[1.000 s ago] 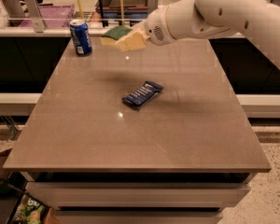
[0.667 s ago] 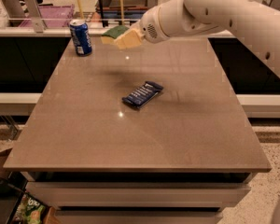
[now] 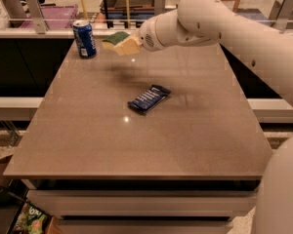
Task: Move sponge near pepsi can
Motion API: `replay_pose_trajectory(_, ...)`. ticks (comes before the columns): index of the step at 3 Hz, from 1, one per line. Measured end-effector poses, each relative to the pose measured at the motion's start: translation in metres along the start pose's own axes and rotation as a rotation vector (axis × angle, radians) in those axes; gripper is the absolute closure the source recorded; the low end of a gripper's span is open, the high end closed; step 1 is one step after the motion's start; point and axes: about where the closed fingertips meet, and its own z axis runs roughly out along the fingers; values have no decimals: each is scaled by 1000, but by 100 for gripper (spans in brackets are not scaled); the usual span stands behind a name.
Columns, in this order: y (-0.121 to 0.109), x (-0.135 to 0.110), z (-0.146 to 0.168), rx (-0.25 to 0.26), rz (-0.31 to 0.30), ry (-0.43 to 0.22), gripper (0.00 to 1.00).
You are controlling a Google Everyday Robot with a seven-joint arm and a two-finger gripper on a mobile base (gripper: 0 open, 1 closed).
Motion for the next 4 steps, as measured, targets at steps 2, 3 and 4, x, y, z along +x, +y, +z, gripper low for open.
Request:
replay_pose_trajectory(2,-4,15,45,4,23,-30,100)
replay_pose_trajectory(3,-6,19,58,10,31,-19,100)
replay_pose_trajectory(4,-7,24,69,9,37,3,100)
